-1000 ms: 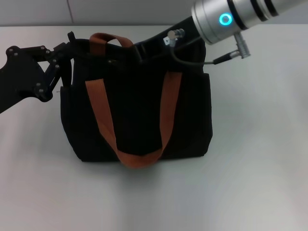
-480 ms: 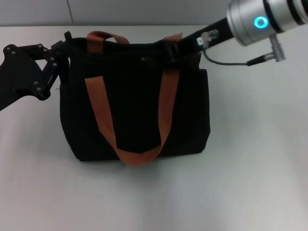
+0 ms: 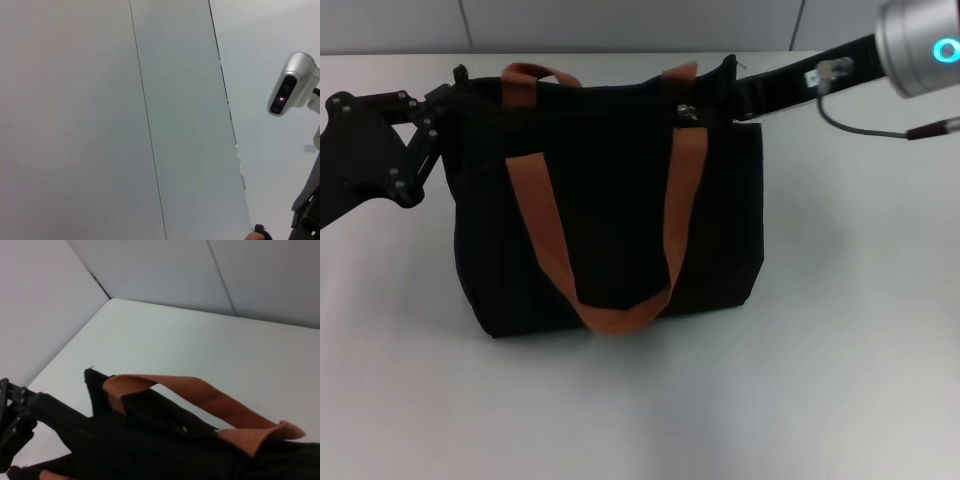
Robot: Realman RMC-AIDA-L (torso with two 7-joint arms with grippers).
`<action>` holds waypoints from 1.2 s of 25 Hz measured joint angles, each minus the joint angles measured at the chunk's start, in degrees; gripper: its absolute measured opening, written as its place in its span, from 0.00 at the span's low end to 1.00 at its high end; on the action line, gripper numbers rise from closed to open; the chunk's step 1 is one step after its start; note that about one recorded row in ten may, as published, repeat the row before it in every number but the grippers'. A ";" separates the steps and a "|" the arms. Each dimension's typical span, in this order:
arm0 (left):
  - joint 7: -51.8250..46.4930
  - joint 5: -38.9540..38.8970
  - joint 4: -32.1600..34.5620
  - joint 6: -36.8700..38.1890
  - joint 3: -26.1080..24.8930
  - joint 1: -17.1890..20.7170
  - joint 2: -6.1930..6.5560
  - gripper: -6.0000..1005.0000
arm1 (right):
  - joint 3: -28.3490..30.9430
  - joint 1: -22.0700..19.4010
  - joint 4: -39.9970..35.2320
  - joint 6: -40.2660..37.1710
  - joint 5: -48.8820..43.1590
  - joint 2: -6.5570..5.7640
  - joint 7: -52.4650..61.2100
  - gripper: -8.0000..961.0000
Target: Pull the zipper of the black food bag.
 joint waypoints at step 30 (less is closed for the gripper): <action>-1.56 0.37 0.01 -0.70 0.11 0.07 0.07 0.10 | 11.07 -8.55 26.08 -11.69 43.70 -0.39 -63.72 0.44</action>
